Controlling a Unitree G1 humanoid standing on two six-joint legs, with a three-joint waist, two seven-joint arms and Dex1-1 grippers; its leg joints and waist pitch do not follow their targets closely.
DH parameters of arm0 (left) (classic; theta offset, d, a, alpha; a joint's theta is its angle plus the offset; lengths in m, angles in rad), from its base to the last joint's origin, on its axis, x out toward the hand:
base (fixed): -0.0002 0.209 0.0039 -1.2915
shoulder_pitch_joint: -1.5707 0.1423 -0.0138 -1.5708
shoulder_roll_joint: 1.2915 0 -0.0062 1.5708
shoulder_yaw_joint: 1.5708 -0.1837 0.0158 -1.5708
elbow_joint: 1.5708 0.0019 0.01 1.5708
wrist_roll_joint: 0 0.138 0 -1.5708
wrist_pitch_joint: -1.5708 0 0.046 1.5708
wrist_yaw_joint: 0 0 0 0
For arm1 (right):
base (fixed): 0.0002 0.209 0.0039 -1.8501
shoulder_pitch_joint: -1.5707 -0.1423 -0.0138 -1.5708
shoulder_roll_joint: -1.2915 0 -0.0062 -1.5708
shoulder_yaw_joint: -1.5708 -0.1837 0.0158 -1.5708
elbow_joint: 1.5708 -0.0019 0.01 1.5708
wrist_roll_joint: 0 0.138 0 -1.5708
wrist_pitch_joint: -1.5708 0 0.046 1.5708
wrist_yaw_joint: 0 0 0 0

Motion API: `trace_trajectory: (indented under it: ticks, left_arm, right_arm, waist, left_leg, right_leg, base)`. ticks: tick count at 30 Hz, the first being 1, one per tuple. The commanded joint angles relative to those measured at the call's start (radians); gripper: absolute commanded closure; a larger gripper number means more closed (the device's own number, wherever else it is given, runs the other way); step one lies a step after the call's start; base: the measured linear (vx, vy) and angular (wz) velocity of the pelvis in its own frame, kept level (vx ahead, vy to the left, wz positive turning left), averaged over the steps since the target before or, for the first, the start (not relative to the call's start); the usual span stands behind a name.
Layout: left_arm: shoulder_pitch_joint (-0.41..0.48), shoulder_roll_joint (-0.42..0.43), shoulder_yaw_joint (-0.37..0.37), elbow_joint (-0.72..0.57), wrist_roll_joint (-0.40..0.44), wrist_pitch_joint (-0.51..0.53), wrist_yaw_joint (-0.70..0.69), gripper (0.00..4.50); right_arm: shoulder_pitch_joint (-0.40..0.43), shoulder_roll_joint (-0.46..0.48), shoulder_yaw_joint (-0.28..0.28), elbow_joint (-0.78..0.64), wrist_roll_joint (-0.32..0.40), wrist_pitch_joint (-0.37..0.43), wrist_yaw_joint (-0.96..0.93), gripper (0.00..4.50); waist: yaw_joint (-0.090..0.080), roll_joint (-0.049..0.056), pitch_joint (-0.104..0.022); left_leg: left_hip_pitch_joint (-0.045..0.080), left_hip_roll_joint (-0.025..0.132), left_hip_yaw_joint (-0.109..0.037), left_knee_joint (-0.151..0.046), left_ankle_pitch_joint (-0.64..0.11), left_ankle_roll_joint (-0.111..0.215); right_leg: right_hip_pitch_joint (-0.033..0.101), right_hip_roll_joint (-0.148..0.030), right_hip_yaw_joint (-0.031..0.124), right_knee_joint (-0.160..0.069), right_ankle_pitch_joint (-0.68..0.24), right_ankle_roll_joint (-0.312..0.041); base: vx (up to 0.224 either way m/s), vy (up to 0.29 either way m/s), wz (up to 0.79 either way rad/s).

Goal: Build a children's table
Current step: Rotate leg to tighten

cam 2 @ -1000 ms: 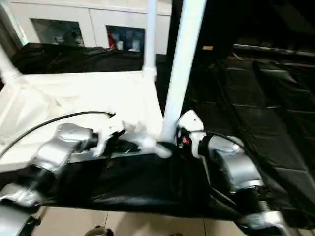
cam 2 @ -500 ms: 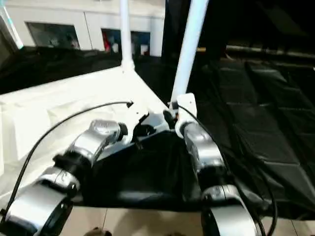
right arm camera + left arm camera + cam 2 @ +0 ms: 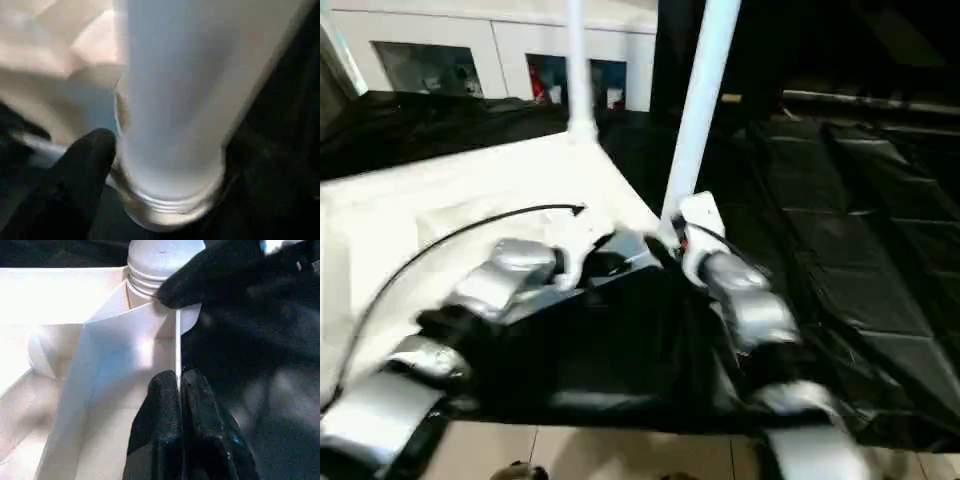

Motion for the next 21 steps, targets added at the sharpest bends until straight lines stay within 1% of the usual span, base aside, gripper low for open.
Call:
trace_trajectory:
  ticks: [1, 2, 5, 6, 7, 8, 9, 11, 13, 14, 15, 16, 18, 19, 21]
  left_arm:
    - [0.028, 0.019, -0.020, -0.075, -0.050, 0.001, -0.139, 4.50]
    - [0.033, 0.026, -0.020, -0.087, -0.056, 0.007, -0.154, 4.50]
    - [0.052, 0.060, -0.031, -0.125, -0.071, 0.009, -0.220, 4.50]
    - [0.063, 0.077, -0.035, -0.147, -0.081, 0.011, -0.253, 4.50]
    - [0.074, 0.094, -0.037, -0.170, -0.092, 0.019, -0.282, 4.50]
    - [0.078, 0.100, -0.037, -0.176, -0.094, 0.019, -0.288, 4.50]
    - [0.083, 0.106, -0.037, -0.184, -0.097, 0.019, -0.296, 4.50]
    - [0.090, 0.115, -0.035, -0.194, -0.097, 0.020, -0.304, 4.50]
    - [0.094, 0.119, -0.034, -0.201, -0.095, 0.023, -0.309, 4.50]
    - [0.094, 0.119, -0.034, -0.201, -0.095, 0.023, -0.309, 4.50]
    - [0.097, 0.119, -0.034, -0.208, -0.096, 0.028, -0.311, 4.50]
    - [0.099, 0.120, -0.035, -0.217, -0.097, 0.033, -0.312, 4.50]
    - [0.104, 0.121, -0.037, -0.231, -0.101, 0.043, -0.311, 4.50]
    - [0.105, 0.119, -0.038, -0.236, -0.101, 0.046, -0.310, 4.50]
    - [0.107, 0.117, -0.039, -0.240, -0.100, 0.048, -0.309, 4.50]
  right_arm:
    - [0.031, -0.064, 0.034, -0.093, 0.033, 0.007, 0.152, 0.03]
    - [0.038, -0.074, 0.037, -0.103, 0.036, 0.007, 0.167, 0.03]
    - [0.055, -0.110, 0.047, -0.132, 0.052, 0.002, 0.215, 0.03]
    - [0.063, -0.126, 0.049, -0.149, 0.061, 0.003, 0.240, 0.03]
    - [0.071, -0.138, 0.048, -0.167, 0.068, 0.012, 0.264, 0.03]
    - [0.073, -0.142, 0.048, -0.173, 0.069, 0.015, 0.271, 0.03]
    - [0.077, -0.146, 0.049, -0.181, 0.070, 0.020, 0.282, 0.03]
    - [0.084, -0.154, 0.053, -0.194, 0.070, 0.022, 0.295, 0.03]
    - [0.086, -0.156, 0.058, -0.196, 0.071, 0.026, 0.302, 0.03]
    - [0.086, -0.156, 0.058, -0.196, 0.071, 0.026, 0.302, 0.03]
    - [0.087, -0.157, 0.061, -0.197, 0.070, 0.025, 0.305, 0.31]
    - [0.087, -0.158, 0.065, -0.198, 0.069, 0.025, 0.310, 0.38]
    - [0.089, -0.159, 0.070, -0.201, 0.070, 0.026, 0.314, 0.41]
    - [0.089, -0.158, 0.071, -0.203, 0.072, 0.030, 0.316, 0.69]
    - [0.089, -0.157, 0.073, -0.205, 0.073, 0.034, 0.320, 0.77]
  waist:
    - [0.001, -0.010, -0.065]
    - [0.003, -0.007, -0.065]
    - [0.001, -0.006, -0.069]
    - [0.001, -0.011, -0.067]
    - [0.005, -0.009, -0.066]
    - [0.006, -0.009, -0.067]
    - [0.007, -0.009, -0.065]
    - [0.008, -0.009, -0.061]
    - [0.009, -0.010, -0.060]
    - [0.009, -0.010, -0.060]
    - [0.009, -0.010, -0.061]
    - [0.009, -0.010, -0.062]
    - [0.010, -0.012, -0.065]
    - [0.011, -0.011, -0.065]
    - [0.011, -0.014, -0.065]
  left_leg:
    - [0.012, 0.012, 0.006, -0.068, -0.261, 0.043]
    - [0.012, 0.011, 0.005, -0.068, -0.256, 0.044]
    - [0.017, 0.011, 0.009, -0.063, -0.225, 0.055]
    - [0.015, 0.011, 0.010, -0.063, -0.222, 0.058]
    - [0.018, 0.014, 0.012, -0.063, -0.218, 0.068]
    - [0.019, 0.015, 0.012, -0.063, -0.217, 0.069]
    - [0.017, 0.014, 0.013, -0.064, -0.221, 0.069]
    - [0.019, 0.016, 0.013, -0.067, -0.244, 0.058]
    - [0.020, 0.015, 0.012, -0.070, -0.268, 0.041]
    - [0.020, 0.015, 0.012, -0.070, -0.268, 0.041]
    - [0.020, 0.015, 0.012, -0.070, -0.270, 0.033]
    - [0.021, 0.015, 0.011, -0.070, -0.268, 0.032]
    - [0.019, 0.014, 0.012, -0.067, -0.241, 0.038]
    - [0.019, 0.014, 0.012, -0.066, -0.229, 0.042]
    - [0.018, 0.013, 0.013, -0.064, -0.220, 0.047]
  right_leg:
    - [0.051, -0.027, 0.015, -0.070, -0.158, -0.215]
    - [0.051, -0.026, 0.014, -0.068, -0.148, -0.221]
    - [0.049, -0.025, 0.013, -0.061, -0.089, -0.250]
    - [0.050, -0.025, 0.013, -0.062, -0.085, -0.254]
    - [0.050, -0.027, 0.014, -0.061, -0.087, -0.258]
    - [0.050, -0.027, 0.014, -0.061, -0.088, -0.260]
    - [0.049, -0.027, 0.014, -0.063, -0.104, -0.258]
    - [0.046, -0.029, 0.015, -0.068, -0.151, -0.248]
    - [0.045, -0.031, 0.016, -0.071, -0.202, -0.229]
    - [0.045, -0.031, 0.016, -0.071, -0.202, -0.229]
    - [0.044, -0.031, 0.017, -0.072, -0.211, -0.222]
    - [0.044, -0.031, 0.017, -0.071, -0.207, -0.221]
    - [0.046, -0.029, 0.016, -0.067, -0.168, -0.226]
    - [0.047, -0.029, 0.016, -0.065, -0.150, -0.230]
    - [0.048, -0.029, 0.016, -0.064, -0.138, -0.234]
  base:
    - [0.000, 0.000, 0.00]
    - [0.000, 0.000, 0.00]
    - [0.000, 0.000, 0.00]
    - [0.000, 0.000, 0.00]
    - [0.000, 0.000, 0.00]
    - [0.000, 0.000, 0.00]
    - [0.000, 0.000, 0.00]
    - [0.000, 0.000, 0.00]
    - [0.000, 0.000, 0.00]
    - [0.000, 0.000, 0.00]
    - [0.000, 0.000, 0.00]
    - [0.000, 0.000, 0.00]
    - [0.000, 0.000, 0.00]
    - [0.000, 0.000, 0.00]
    - [0.000, 0.000, 0.00]
